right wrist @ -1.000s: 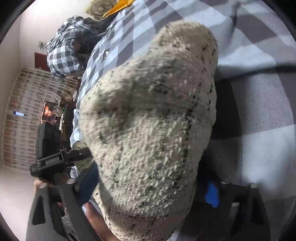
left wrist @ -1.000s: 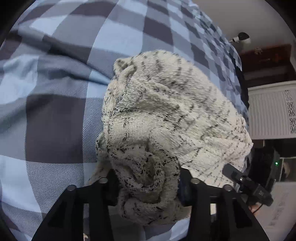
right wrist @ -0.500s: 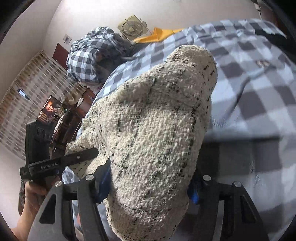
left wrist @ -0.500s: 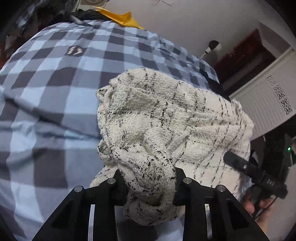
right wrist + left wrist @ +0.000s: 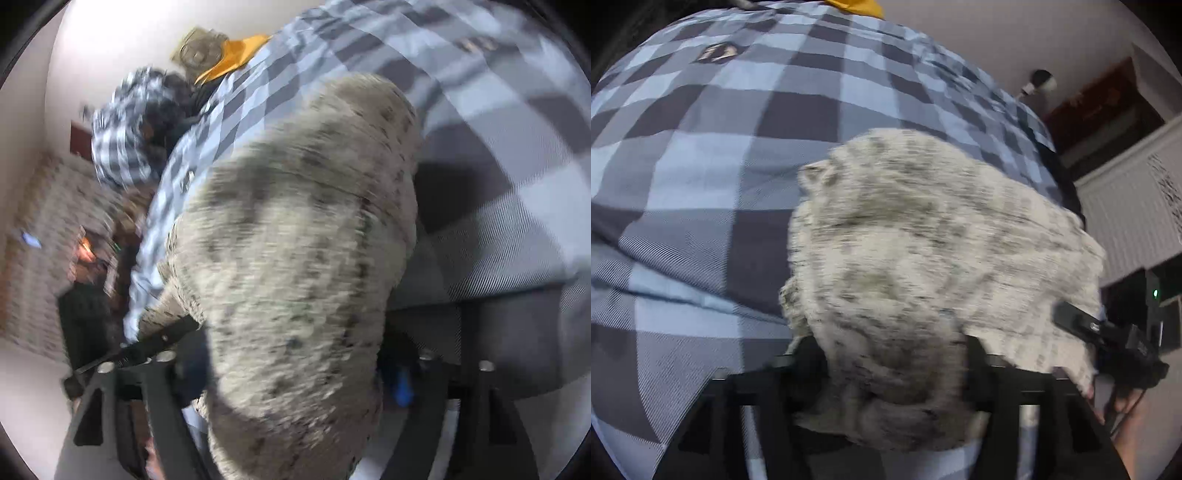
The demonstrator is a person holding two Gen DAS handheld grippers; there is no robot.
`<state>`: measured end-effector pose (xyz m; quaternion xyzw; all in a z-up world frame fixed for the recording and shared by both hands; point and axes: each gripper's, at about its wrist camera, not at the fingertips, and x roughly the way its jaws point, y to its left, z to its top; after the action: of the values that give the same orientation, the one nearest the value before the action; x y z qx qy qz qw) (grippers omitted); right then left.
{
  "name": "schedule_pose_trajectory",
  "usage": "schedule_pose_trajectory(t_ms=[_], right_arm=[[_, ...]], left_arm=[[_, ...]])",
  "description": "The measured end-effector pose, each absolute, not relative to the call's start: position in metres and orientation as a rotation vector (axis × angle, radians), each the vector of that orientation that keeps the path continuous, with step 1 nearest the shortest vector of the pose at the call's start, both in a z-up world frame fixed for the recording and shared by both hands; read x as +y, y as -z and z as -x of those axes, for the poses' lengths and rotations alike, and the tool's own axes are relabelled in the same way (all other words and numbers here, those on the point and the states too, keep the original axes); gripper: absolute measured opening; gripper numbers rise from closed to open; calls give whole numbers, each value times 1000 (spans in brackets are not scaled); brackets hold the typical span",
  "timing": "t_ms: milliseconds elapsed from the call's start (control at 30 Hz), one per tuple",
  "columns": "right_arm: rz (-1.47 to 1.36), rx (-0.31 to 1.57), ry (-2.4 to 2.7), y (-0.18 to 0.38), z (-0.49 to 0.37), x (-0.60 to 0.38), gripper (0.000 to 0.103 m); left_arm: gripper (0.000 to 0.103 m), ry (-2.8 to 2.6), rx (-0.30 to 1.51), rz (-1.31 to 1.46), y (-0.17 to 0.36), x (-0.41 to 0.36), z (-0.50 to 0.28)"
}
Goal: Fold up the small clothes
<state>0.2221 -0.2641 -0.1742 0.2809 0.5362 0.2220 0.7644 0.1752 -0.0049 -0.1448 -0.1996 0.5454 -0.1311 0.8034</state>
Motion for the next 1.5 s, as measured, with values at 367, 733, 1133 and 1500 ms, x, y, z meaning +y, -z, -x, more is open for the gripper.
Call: schedule_pose_trajectory(t_ms=[367, 733, 1133, 1500], right_arm=[[-675, 1050, -342, 131, -173, -272, 91], [-333, 879, -114, 57, -84, -275, 91], [-140, 766, 15, 46, -27, -263, 91], [15, 800, -18, 70, -60, -234, 91]], left_arm=[[101, 108, 929, 132, 62, -2, -123], [103, 36, 752, -117, -15, 12, -23], [103, 37, 748, -162, -25, -8, 11], [103, 80, 892, -172, 2, -16, -3]])
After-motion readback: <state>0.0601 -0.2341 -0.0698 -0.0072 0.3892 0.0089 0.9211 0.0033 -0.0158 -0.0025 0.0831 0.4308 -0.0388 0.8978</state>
